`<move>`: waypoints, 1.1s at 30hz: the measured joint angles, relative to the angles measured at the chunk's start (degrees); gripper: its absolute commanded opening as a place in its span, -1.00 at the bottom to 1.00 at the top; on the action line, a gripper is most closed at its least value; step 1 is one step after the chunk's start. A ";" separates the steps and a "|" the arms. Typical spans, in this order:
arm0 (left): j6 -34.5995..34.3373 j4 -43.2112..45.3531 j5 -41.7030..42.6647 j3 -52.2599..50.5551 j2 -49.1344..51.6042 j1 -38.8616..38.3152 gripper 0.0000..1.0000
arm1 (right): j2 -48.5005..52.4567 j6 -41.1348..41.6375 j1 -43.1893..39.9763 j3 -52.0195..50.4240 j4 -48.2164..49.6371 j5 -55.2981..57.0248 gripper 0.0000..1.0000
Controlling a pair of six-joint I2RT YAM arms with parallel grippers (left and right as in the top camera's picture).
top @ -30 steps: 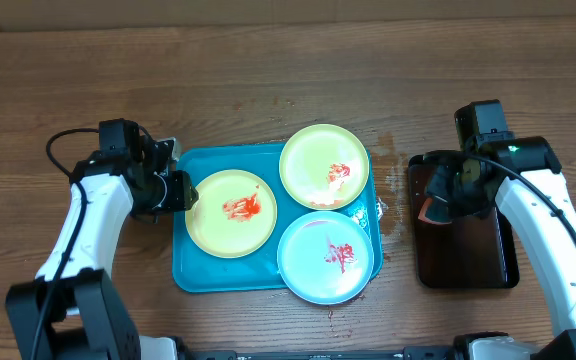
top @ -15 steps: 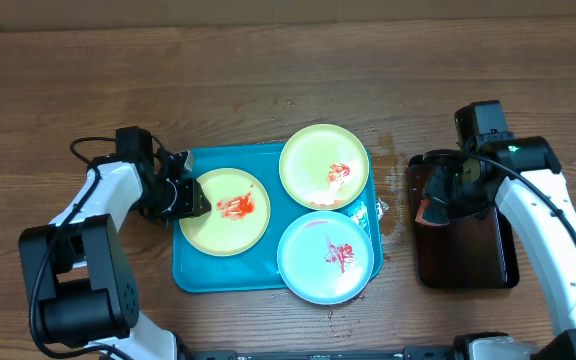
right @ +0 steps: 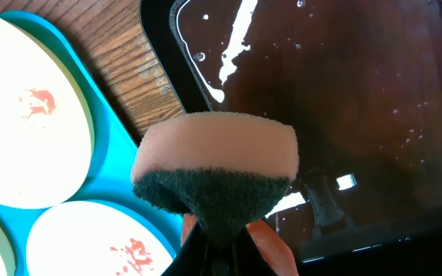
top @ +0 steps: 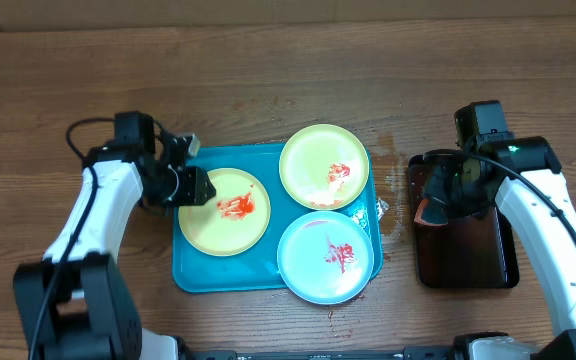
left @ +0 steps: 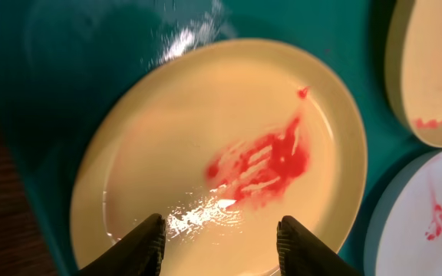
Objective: Clean dirty plates on tray and stack at the side
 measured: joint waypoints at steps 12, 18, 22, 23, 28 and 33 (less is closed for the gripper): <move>-3.15 -1.29 -13.29 1.46 -0.26 -0.09 -0.11 | 0.00 -1.25 0.02 0.00 -0.09 -0.20 -0.92; -4.33 -0.37 -14.69 1.44 5.53 -0.09 -0.11 | 0.00 -1.75 0.02 0.00 -1.46 -0.50 -0.92; -5.53 1.49 -15.37 1.44 7.85 -0.09 -0.10 | 0.00 -1.92 0.02 0.00 -2.73 -0.63 -0.92; -5.75 1.77 -15.56 1.44 8.07 -0.09 -0.10 | 0.00 -1.92 0.02 0.00 -3.13 -0.61 -0.92; -6.16 3.10 -15.80 1.46 8.11 -0.09 -0.24 | 0.00 -1.99 0.02 0.00 -4.13 -0.63 -0.92; -6.69 3.76 -15.82 1.46 8.15 -0.09 -0.41 | 0.00 -2.10 0.02 0.00 -5.60 -0.61 -0.92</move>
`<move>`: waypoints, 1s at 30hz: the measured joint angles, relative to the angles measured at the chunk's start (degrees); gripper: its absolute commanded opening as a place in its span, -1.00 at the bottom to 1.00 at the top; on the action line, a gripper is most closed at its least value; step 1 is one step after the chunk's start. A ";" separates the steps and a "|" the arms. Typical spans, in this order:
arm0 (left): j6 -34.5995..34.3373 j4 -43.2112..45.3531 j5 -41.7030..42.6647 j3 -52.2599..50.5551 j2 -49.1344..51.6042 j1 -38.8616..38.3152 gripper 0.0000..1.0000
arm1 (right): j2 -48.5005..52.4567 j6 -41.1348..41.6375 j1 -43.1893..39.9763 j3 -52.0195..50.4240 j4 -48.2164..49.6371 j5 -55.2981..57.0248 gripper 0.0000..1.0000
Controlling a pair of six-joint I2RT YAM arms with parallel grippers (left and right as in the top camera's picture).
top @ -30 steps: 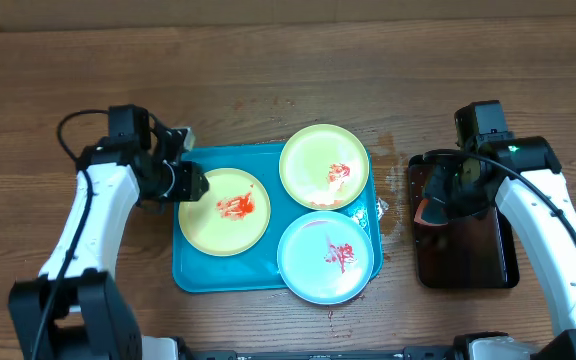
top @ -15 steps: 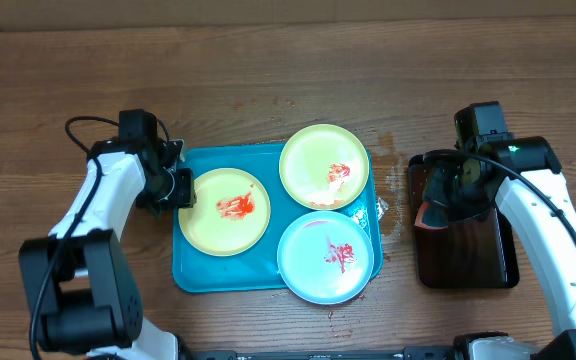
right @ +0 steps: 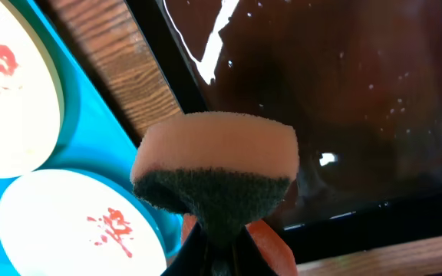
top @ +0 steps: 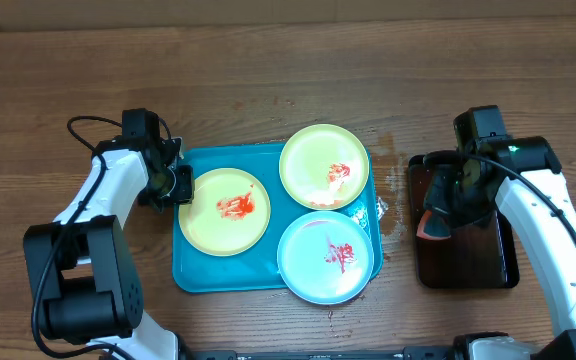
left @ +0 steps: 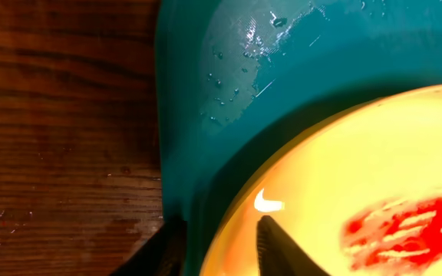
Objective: Clean dirty plates on tray and stack at the side
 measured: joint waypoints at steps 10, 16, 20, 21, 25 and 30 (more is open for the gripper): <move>0.04 0.02 2.23 -0.02 0.26 0.00 -0.42 | 0.00 -0.04 0.00 0.00 -1.29 0.00 -0.92; 0.11 0.68 2.75 -0.13 0.26 0.00 -0.54 | 0.00 -0.04 0.00 0.00 -1.29 -0.02 -0.92; 0.04 1.29 3.82 -1.11 0.26 0.00 -0.91 | 0.00 -0.04 0.00 0.00 -1.11 -0.04 -0.92; 0.63 1.09 4.52 -1.38 0.26 0.00 -0.92 | 0.00 -0.02 0.00 0.00 -1.01 0.00 -0.92; 0.74 1.33 6.38 -1.73 0.26 0.00 -0.92 | 0.00 -0.04 0.00 0.00 -0.85 -0.02 -0.92; 0.55 1.46 6.95 -1.86 0.28 0.00 -0.91 | 0.00 -2.78 0.00 0.00 1.90 -2.14 -0.92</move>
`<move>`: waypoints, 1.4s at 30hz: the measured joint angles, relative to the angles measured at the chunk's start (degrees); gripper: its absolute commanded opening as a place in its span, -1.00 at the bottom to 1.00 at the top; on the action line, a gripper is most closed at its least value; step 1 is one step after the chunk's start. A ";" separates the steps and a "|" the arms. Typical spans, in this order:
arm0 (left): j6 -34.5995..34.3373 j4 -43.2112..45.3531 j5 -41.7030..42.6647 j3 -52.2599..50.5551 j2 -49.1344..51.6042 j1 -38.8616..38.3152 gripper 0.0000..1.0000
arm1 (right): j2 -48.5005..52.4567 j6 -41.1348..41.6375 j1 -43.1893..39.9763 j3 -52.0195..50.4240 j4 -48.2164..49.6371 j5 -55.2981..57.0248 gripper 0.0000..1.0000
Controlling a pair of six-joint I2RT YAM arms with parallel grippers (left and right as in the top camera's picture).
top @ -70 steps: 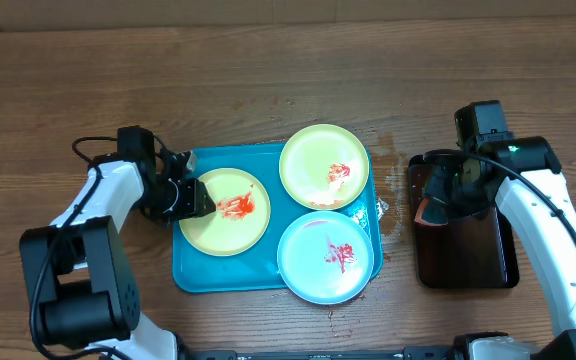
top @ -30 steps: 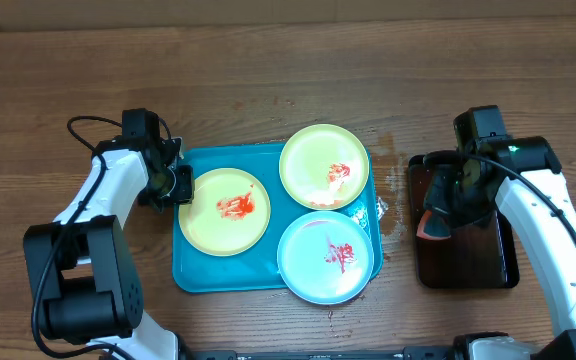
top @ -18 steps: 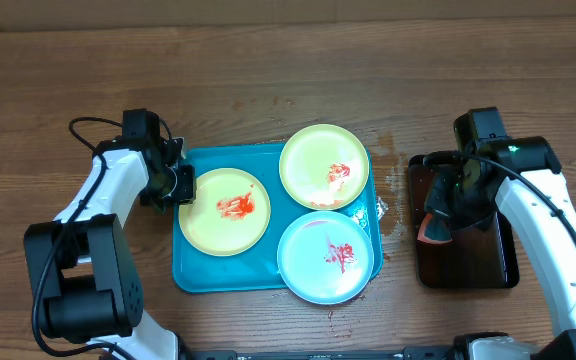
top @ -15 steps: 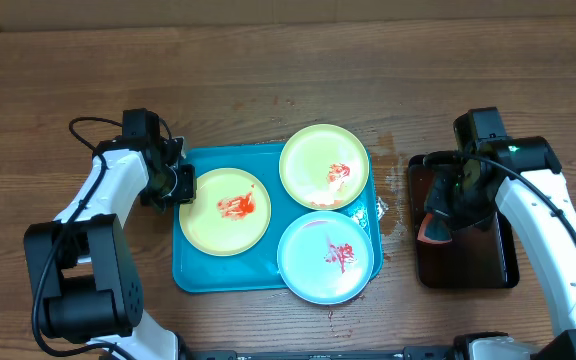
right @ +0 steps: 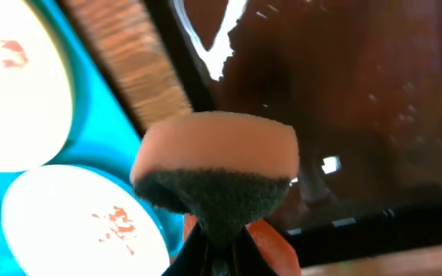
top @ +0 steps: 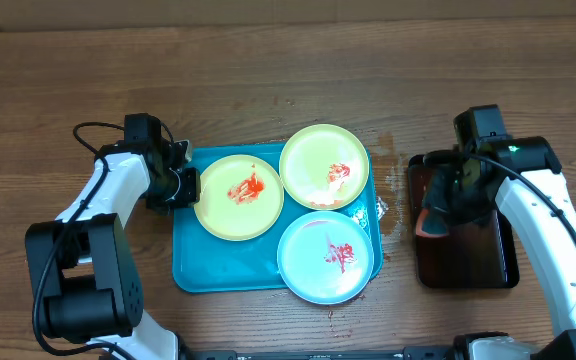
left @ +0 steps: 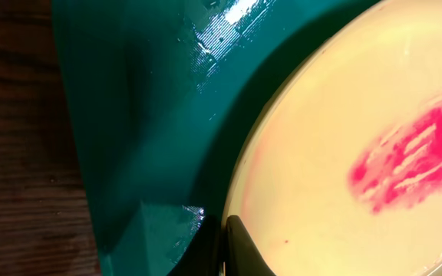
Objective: Clean dirty plates on tray and stack at the side
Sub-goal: 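Move the sponge in the right gripper onto the left yellow plate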
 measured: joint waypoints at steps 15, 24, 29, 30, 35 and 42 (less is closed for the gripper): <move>-0.11 -0.02 0.33 -0.04 0.00 -0.07 -0.92 | 1.42 -9.38 18.69 0.00 18.64 -17.40 -0.92; -0.20 0.00 0.31 -0.07 0.00 -1.90 -0.92 | 15.76 -8.87 27.76 1.03 22.05 -17.64 -0.92; -0.20 0.00 0.26 -0.07 0.00 -3.48 -0.91 | 21.59 -9.84 31.76 5.90 20.94 -15.28 -0.92; -0.20 0.00 0.26 -0.07 0.00 -3.76 -0.92 | 21.84 -9.88 32.52 6.91 21.03 -14.80 -0.92; -0.20 0.00 0.35 -0.07 0.00 -4.17 -0.92 | 21.88 -7.85 35.34 11.74 24.33 -12.59 -0.92; -0.20 -0.02 0.48 -0.07 0.00 -4.17 -0.91 | 25.55 0.81 35.23 12.15 30.91 -11.82 -0.92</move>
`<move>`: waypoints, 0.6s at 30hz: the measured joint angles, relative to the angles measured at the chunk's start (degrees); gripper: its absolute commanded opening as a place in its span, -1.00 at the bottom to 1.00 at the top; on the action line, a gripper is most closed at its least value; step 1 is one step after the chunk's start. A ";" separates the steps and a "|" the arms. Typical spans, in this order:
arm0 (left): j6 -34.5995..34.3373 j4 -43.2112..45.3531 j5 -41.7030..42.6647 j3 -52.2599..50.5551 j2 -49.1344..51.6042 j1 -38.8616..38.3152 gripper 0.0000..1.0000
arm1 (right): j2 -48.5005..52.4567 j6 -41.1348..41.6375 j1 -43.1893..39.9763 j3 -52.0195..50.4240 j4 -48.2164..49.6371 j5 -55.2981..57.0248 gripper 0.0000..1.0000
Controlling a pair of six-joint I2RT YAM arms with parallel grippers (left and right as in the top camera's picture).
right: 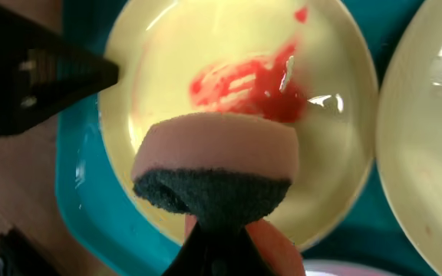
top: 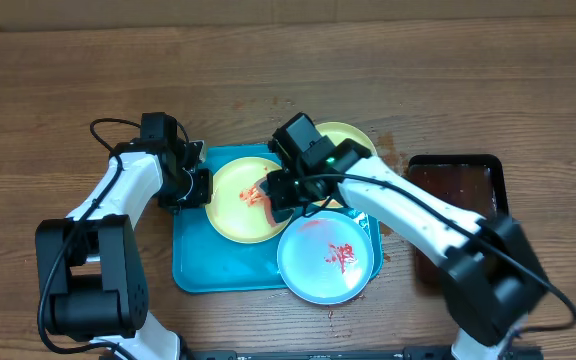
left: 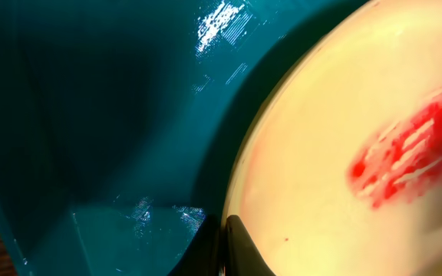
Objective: Clean dirty plates on tray and stack at the side
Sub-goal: 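Move the sponge in the right gripper onto the left yellow plate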
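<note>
A blue tray (top: pixel 200 272) holds three dirty plates. The yellow plate (top: pixel 230 212) at its left carries a red smear (right: pixel 244 80). My left gripper (top: pixel 196 187) is shut on that plate's left rim (left: pixel 240 199). My right gripper (top: pixel 280 196) is shut on a pink sponge with a dark green scrub face (right: pixel 215 165), held just over the smeared plate. A second yellow-green plate (top: pixel 353 138) is partly hidden behind the right arm. The light blue plate (top: pixel 328 255) with red marks lies at the tray's front right.
A black tray of dark water (top: pixel 460 180) stands on the wooden table to the right of the blue tray. Water drops wet the table (top: pixel 386 215) between the two trays.
My right gripper has moved with the sponge from over the black water tray at the right to above the red-smeared yellow plate. My left gripper keeps its hold on the plate's rim.
My left gripper stood open over the left yellow plate, then at its left rim, then shut on the rim with the plate shifted right. My right gripper held the sponge over the black water tray throughout, and now holds it over that plate.
</note>
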 measured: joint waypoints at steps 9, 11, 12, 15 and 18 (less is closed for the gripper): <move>0.00 0.02 0.00 0.00 0.00 0.00 -0.91 | 11.56 7.96 -0.04 0.00 9.79 -6.69 -0.92; 0.00 0.00 -0.02 0.00 0.00 0.00 -0.92 | 11.93 9.35 -0.04 0.00 11.52 -8.15 -0.92; 0.00 0.02 -0.02 0.00 0.00 0.00 -0.92 | 12.15 9.81 -0.02 0.00 12.46 -8.74 -0.92; 0.00 0.02 -0.04 -0.02 0.00 -0.07 -0.92 | 12.87 10.71 0.13 0.00 15.30 -10.80 -0.92; 0.00 0.04 -0.50 0.00 0.00 -0.52 -0.92 | 13.66 11.80 0.87 0.00 18.36 -12.52 -0.92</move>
